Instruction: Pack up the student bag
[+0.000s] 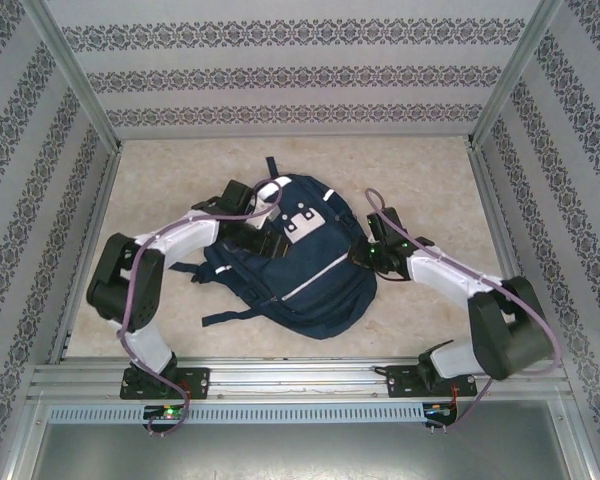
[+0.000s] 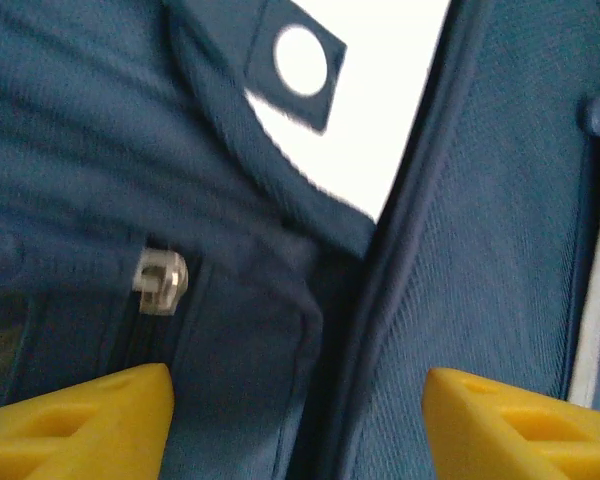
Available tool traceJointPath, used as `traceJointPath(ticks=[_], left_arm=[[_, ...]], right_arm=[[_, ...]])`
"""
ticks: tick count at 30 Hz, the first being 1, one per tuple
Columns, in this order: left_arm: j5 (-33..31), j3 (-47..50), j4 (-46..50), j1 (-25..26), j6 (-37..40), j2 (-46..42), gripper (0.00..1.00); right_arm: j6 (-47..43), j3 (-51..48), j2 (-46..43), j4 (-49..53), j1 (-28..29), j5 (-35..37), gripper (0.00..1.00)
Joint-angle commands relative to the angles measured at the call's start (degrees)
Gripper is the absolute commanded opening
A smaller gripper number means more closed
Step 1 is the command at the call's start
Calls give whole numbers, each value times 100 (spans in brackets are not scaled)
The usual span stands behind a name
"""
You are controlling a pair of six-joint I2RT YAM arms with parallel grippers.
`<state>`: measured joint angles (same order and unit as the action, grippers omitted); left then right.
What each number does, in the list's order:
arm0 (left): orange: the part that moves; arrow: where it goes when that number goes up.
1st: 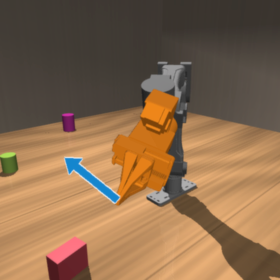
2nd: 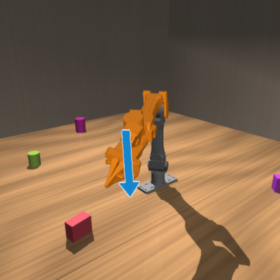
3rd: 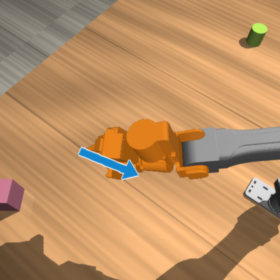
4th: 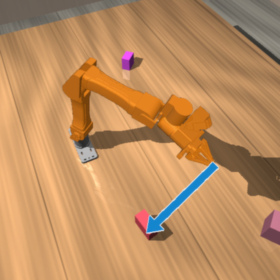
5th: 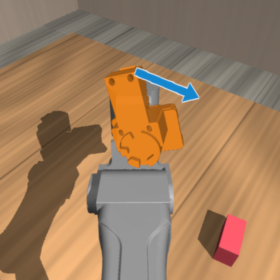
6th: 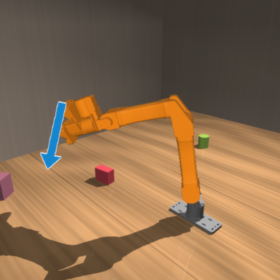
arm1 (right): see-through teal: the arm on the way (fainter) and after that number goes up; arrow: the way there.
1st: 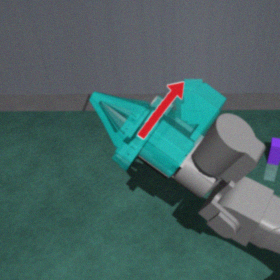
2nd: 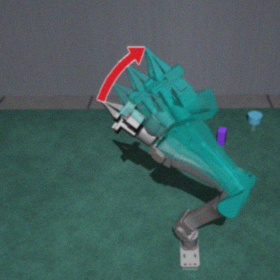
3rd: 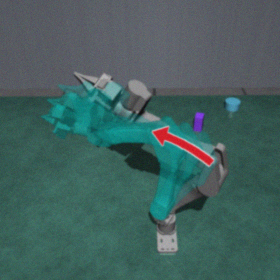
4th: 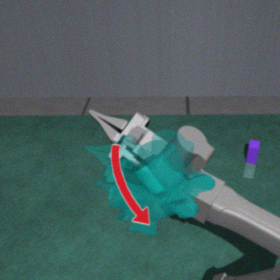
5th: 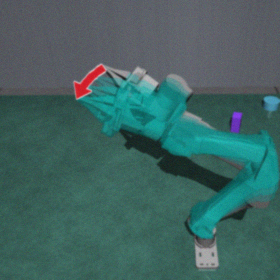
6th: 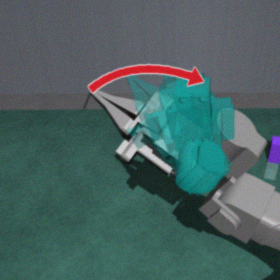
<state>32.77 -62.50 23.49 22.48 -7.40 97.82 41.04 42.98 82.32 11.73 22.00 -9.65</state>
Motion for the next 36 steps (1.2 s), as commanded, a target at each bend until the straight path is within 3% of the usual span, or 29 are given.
traceJointPath(ticks=[1, 4, 7, 10, 14, 15, 16, 20, 22, 25, 26, 30, 36], left_arm=[[211, 912, -610, -2, -868, -574, 66], [495, 1659, -1111, 32, -1492, -1107, 65], [295, 1764, -702, 102, -1381, -1641, 65], [-31, 1299, 204, 138, -504, -2067, 66], [-195, 687, 976, 216, 1906, -2448, 65], [-49, 656, 1000, 236, 2809, -2531, 65], [24, 683, 926, 261, 3461, -2594, 66], [129, 905, -43, 310, 5448, -2342, 72], [160, 842, -434, 310, 5869, -1868, 72], [327, 483, -354, 312, 6541, -1128, 71], [341, 424, -419, 319, 6707, -932, 70], [391, 533, -1083, 401, 6836, -570, 69], [413, 340, -218, 661, 7263, -319, 72]], right_arm=[[-403, 596, 794, -1095, 11, 126, 15], [-503, 1199, 1620, -1583, 49, -55, 15], [-722, 2032, 2447, -1817, 41, -221, 17], [-986, 2885, 2912, -1568, 30, -216, 26], [-1257, 3226, 2523, -953, -20, 403, 48], [-1362, 3165, 2245, -693, -27, 722, 68], [-1434, 3084, 2016, -516, -44, 964, 98], [-1489, 2598, 1024, 438, -336, 1429, 98], [-1308, 2184, 539, 816, -730, 780, 98], [-398, 1134, -203, 410, -1628, -821, 98], [-192, 987, -387, 617, -1814, -834, 98], [-1474, 1390, -698, 2320, -1167, 241, 98], [-1350, 984, -1101, 2426, -948, 193, 98]])
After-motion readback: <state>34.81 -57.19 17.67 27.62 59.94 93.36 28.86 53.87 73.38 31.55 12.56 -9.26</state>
